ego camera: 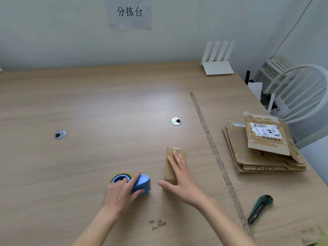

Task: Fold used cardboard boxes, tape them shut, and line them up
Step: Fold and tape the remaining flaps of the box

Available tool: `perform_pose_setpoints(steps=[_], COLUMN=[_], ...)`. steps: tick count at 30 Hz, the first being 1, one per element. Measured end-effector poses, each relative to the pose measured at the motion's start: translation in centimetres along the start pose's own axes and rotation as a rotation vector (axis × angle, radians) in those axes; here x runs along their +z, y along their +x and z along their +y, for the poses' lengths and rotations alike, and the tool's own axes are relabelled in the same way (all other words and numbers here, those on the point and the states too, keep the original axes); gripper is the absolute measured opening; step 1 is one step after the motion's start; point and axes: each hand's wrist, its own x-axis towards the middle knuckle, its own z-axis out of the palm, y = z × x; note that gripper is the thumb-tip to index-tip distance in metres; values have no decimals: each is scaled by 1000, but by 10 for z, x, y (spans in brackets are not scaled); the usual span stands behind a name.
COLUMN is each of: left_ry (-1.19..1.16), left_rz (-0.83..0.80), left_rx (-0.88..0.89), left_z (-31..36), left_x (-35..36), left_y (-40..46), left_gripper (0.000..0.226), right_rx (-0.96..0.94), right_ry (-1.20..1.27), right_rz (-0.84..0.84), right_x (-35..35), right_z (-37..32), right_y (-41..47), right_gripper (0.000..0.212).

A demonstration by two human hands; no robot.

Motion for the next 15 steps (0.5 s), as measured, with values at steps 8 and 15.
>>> perform_pose_setpoints(steps=[8, 15], left_ry=[4, -183], left_rz=[90, 215], left_rx=[-28, 256], left_z=[7, 60], left_x=[4, -9], left_y=[-10, 22], left_gripper=[83, 64], right_rx=[-145, -210], right_ry=[-236, -118], right_rz=[147, 50], right_x=[10, 1], right_z=[25, 26], right_y=[-6, -7], right_gripper=[82, 94])
